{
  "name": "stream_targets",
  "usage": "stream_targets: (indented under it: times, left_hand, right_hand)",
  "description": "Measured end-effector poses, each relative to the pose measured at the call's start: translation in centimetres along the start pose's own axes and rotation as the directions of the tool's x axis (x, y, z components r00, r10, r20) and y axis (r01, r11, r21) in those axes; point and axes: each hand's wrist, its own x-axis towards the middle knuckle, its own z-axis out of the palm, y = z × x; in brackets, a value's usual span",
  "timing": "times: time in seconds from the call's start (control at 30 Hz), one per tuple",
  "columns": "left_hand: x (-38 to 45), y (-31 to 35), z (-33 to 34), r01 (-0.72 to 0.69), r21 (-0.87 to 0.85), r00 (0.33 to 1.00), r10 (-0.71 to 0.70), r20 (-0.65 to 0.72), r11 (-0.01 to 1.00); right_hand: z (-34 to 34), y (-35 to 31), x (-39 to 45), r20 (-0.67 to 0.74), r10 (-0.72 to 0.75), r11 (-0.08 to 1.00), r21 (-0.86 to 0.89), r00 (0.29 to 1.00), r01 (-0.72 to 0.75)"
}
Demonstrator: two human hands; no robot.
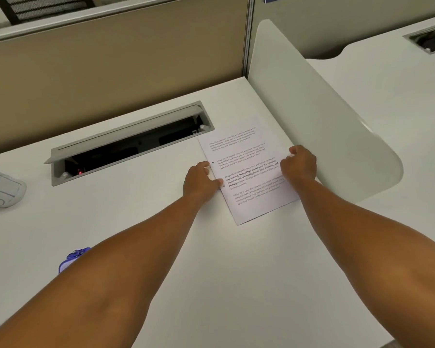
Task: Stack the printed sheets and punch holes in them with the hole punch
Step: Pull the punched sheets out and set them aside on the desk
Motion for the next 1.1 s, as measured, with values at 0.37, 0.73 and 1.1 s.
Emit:
stream_targets:
  times: [0.37,0.73,1.1]
  left_hand:
    - [-0.3,-2.4,1.9,-0.344,0.464,0.939,0.312,0.148,0.816]
    - [0.5,-1.6,3.2,-0.375,0.463,0.926,0.342,0.157,0.803]
    - [-0.2,-3.2,1.6,-0.326,0.351,0.944,0.32,0.077,0.878]
  right_hand:
    - [1.3,0.5,-2.5,0.019,-0.149,0.976,-0.155,0.989,0.15]
    - [1.2,0.6,-2.0,0.039,-0.207,0.94,-0.269,0.978,0.21]
    - [2.1,0.1,-3.4,0.121,-0.25,0.897,-0.346,0.961,0.276]
